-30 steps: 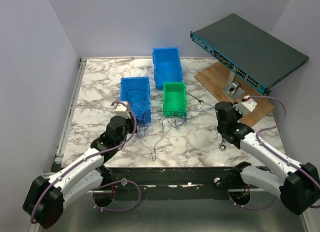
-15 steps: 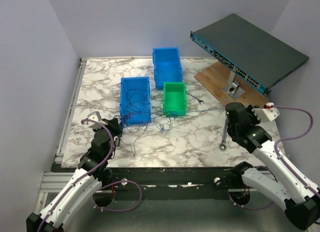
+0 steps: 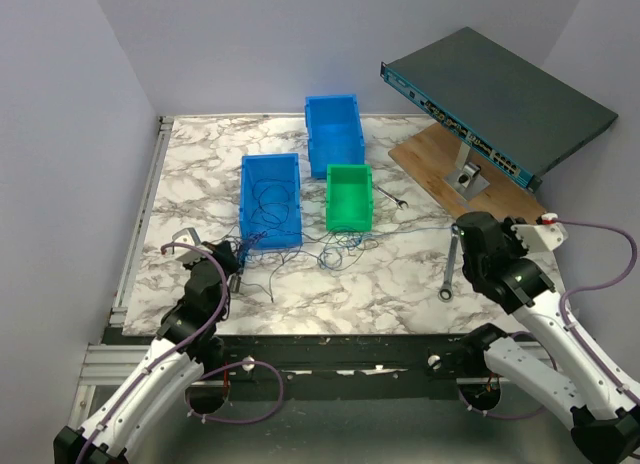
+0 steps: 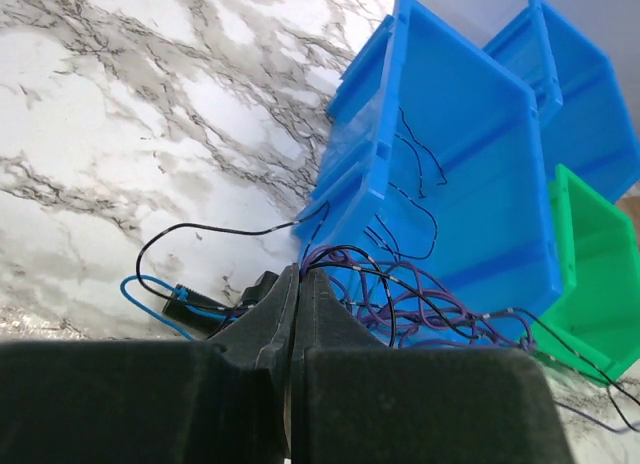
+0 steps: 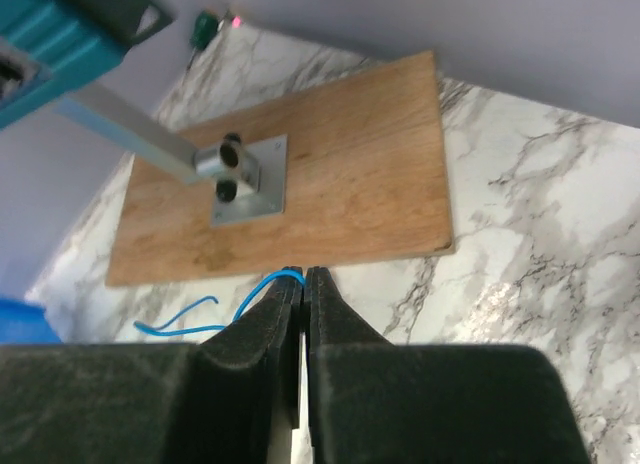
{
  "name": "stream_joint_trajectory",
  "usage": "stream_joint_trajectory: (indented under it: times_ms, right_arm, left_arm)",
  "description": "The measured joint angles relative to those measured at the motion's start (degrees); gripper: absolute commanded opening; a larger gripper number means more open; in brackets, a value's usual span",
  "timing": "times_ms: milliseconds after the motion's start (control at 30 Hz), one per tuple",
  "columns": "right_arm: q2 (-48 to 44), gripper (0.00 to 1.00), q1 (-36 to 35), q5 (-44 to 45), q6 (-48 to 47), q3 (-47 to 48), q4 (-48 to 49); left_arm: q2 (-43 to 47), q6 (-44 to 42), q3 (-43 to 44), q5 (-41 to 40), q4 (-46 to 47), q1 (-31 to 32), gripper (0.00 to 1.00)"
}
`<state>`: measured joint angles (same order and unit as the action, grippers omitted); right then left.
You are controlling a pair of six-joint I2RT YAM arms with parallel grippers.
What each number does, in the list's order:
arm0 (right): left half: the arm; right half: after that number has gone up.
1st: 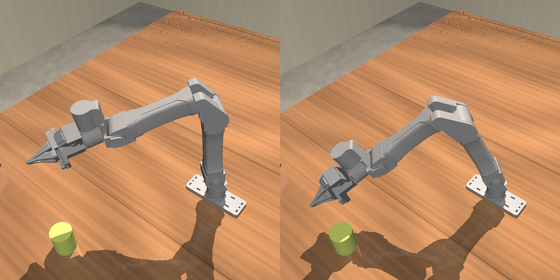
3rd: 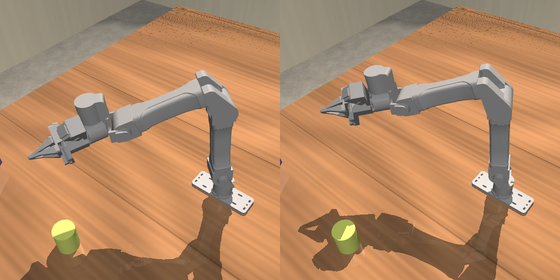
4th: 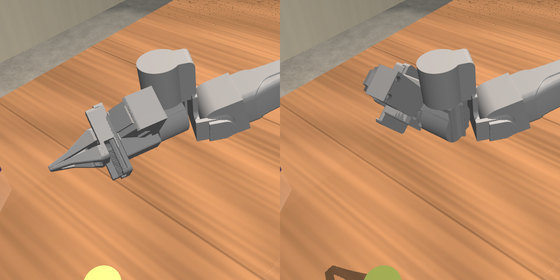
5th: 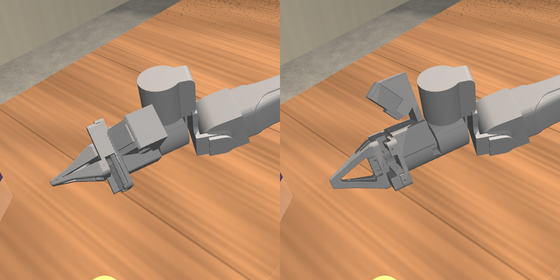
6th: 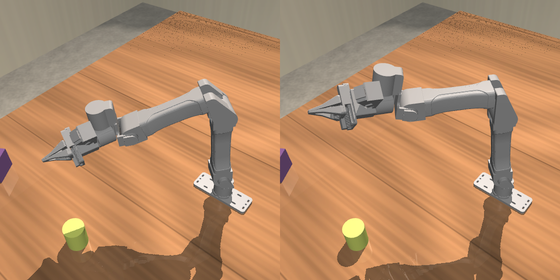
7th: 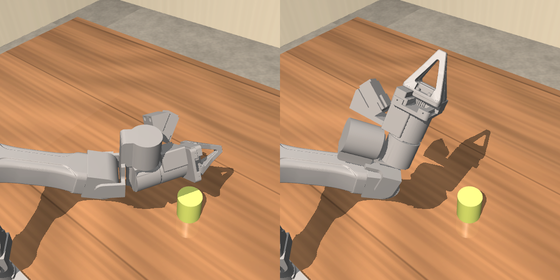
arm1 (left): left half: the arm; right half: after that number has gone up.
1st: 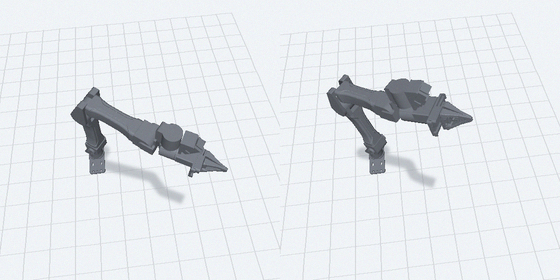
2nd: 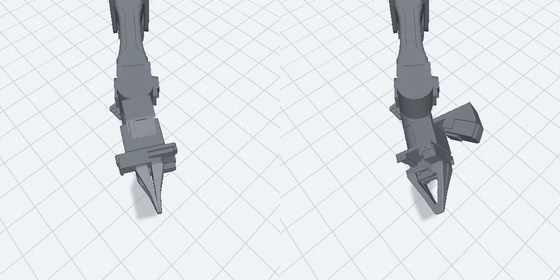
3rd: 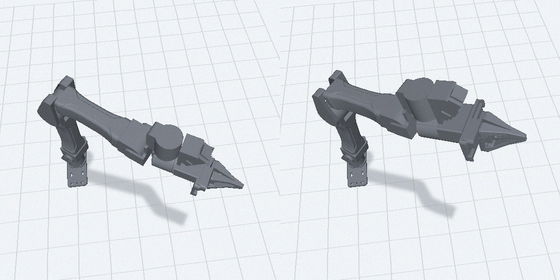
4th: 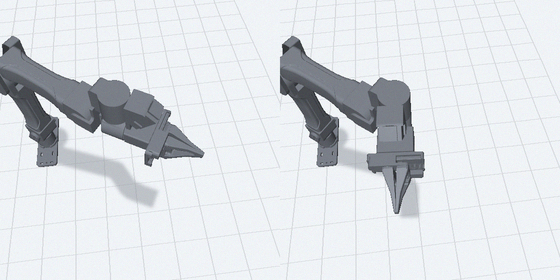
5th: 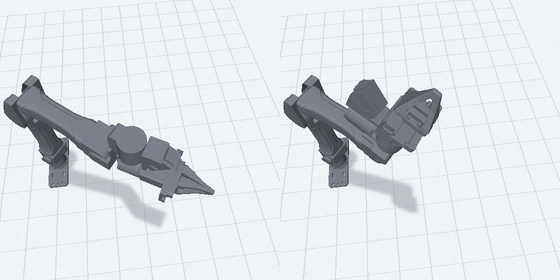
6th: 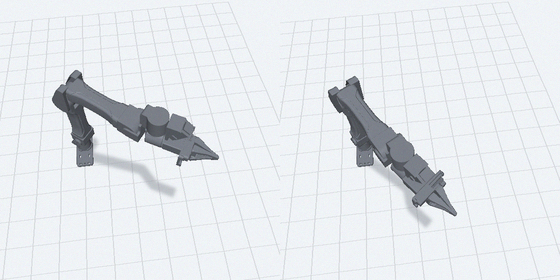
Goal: Untangle the cables
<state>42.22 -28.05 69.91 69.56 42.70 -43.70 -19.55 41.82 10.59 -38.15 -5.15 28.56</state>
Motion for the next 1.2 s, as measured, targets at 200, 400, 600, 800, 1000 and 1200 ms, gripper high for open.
stream_joint_trajectory:
  times_ms: [200,400,600,800,1000,1200]
  right_arm:
    - [1.77,0.96,0.02,-14.19,-14.80,-0.52,9.22]
    - [3.34,0.96,0.00,-30.80,-18.84,-3.56,15.67]
    - [7.23,0.98,0.00,-38.34,-17.03,-6.56,18.95]
    - [10.38,0.82,0.04,-46.95,-21.94,-7.45,24.33]
    - [19.87,0.76,-0.35,-63.93,-34.23,-8.17,34.60]
    - [31.87,0.76,-3.72,-66.34,-41.11,-6.16,36.85]
  left_arm:
    - [-2.60,-6.82,-2.16,12.76,9.94,-0.20,0.00]
    - [-12.61,-11.87,-0.83,27.28,17.07,-0.20,0.00]
    - [-13.79,-13.44,-0.59,31.28,18.43,-0.20,0.00]
    - [-11.13,-13.84,-0.59,31.30,18.99,-0.20,0.00]
    - [-10.86,-13.92,-0.59,30.67,18.95,-0.20,0.00]
    - [-9.86,-13.90,-0.66,29.42,18.78,-0.20,0.00]
